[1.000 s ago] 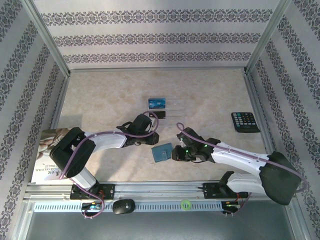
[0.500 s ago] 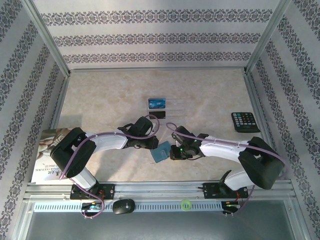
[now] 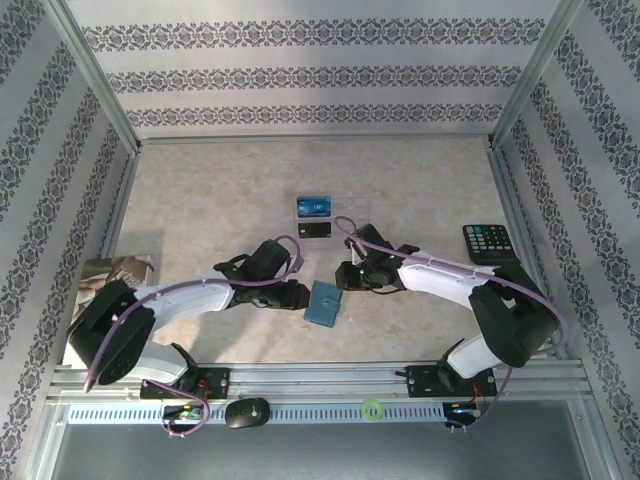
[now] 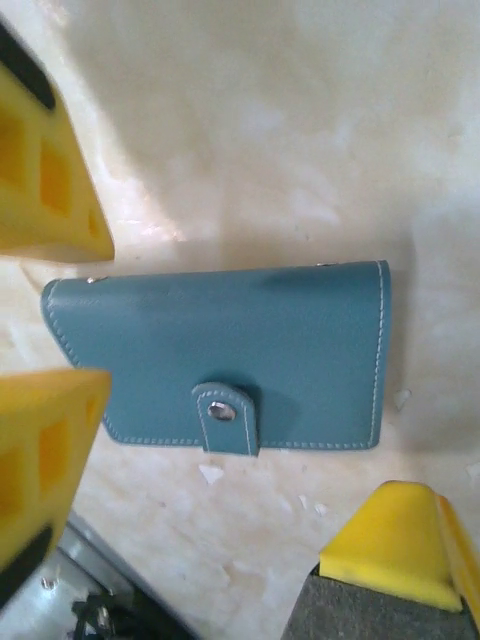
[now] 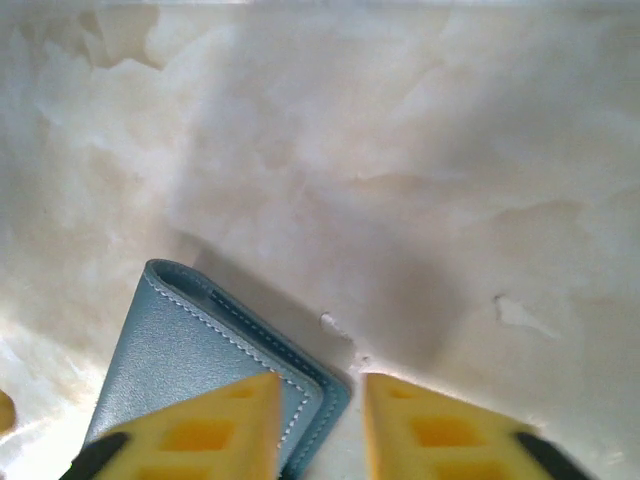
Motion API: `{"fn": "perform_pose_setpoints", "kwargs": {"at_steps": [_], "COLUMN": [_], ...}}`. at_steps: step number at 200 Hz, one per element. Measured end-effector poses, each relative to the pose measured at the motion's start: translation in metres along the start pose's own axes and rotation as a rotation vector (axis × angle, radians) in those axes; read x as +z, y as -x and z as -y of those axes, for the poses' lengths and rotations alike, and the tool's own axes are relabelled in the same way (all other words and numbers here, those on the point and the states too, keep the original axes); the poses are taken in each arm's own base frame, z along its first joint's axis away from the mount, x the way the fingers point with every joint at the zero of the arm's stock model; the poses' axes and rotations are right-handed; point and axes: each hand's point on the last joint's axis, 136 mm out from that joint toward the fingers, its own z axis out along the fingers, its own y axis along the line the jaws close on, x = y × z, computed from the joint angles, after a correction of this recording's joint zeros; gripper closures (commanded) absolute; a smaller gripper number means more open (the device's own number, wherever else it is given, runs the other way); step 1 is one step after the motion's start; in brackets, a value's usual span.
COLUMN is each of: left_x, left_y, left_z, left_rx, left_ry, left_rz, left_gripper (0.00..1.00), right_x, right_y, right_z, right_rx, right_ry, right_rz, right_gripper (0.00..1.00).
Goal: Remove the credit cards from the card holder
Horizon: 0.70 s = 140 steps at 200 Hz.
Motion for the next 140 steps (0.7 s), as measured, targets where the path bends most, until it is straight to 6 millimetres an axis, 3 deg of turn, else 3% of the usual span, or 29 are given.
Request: {"fn": "perform_pose_setpoints", "kwargs": {"at_steps": [9, 30, 85, 108, 140], "left_x": [-0.002, 0.002, 0.016, 0.022, 0.028], "left_y": [-0.002, -0.005, 0.004, 0.002, -0.003], "left_z": [0.000, -0.001, 0.002, -0.001, -0.004], "left_rx": [-0.011, -0.029, -0.037, -0.045, -0.054], "left_ry": [-0.014, -0.047, -0.084, -0.078, -0.076], "left_rz": [0.012, 0.026, 0.050, 0.033, 0.008], "left_gripper": [0.55, 0.54, 0.56, 0.60, 0.61], "right_x": [-0.004, -0.008, 0.017, 0.021, 0.024], "right_y": [0.001, -0.002, -0.034, -0.036, -0.033], "right_z": [-0.002, -0.012, -0.011, -0.010, -0.009], "right_rx": [0.001, 0.020, 0.177, 0.216, 0.247], "right_ry": [0.021, 0.083, 0.086, 0.069, 0.058], "right_rz": [0.013, 0.011, -0.071, -0.071, -0.071], "right_gripper": [0.48, 0.47, 0.49, 0.55, 0.74]}}
